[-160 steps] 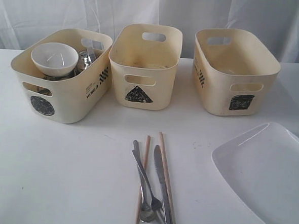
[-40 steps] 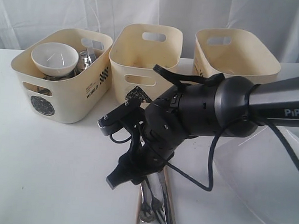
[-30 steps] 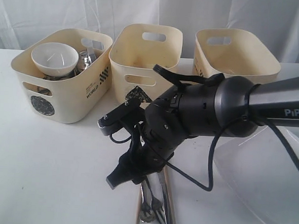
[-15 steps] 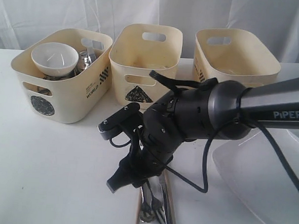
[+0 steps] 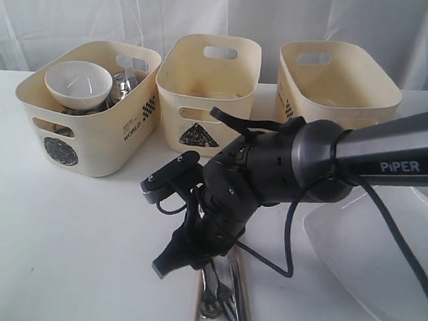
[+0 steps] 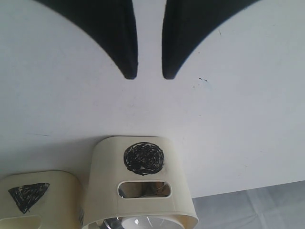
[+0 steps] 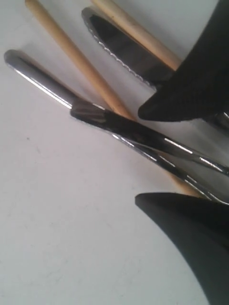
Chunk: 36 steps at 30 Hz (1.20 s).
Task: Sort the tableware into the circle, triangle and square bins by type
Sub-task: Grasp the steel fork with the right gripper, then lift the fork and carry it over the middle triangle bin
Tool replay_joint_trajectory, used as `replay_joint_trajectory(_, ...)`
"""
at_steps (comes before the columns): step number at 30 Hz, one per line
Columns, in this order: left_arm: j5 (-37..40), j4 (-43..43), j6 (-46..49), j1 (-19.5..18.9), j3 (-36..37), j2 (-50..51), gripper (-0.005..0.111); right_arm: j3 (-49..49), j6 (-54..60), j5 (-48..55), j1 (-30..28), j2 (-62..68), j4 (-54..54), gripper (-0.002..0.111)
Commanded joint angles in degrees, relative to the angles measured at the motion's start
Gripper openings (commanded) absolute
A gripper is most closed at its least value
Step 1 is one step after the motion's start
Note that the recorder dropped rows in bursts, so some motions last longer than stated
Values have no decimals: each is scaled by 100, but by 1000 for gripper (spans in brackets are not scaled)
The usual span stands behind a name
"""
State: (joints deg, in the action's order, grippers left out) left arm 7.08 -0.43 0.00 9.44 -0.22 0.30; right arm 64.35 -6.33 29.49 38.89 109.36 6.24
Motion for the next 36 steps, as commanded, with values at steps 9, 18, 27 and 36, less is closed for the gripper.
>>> replay_joint_trajectory(9,23,-9,-41,-14,22,-30,25,21,-30,-35,-8,-3,15,21)
replay_joint_trajectory(18,23,-9,-41,-14,22,-30,25,21,-30,-170,-8,-3,15,5)
replay_joint_trajectory(27,23,-9,-41,-14,22,-30,25,21,-30,-198,-8,-361,-14,0)
replay_joint_trajectory(36,23,-9,-41,-14,22,-30,25,21,-2,-282,-8,-793,-14,0)
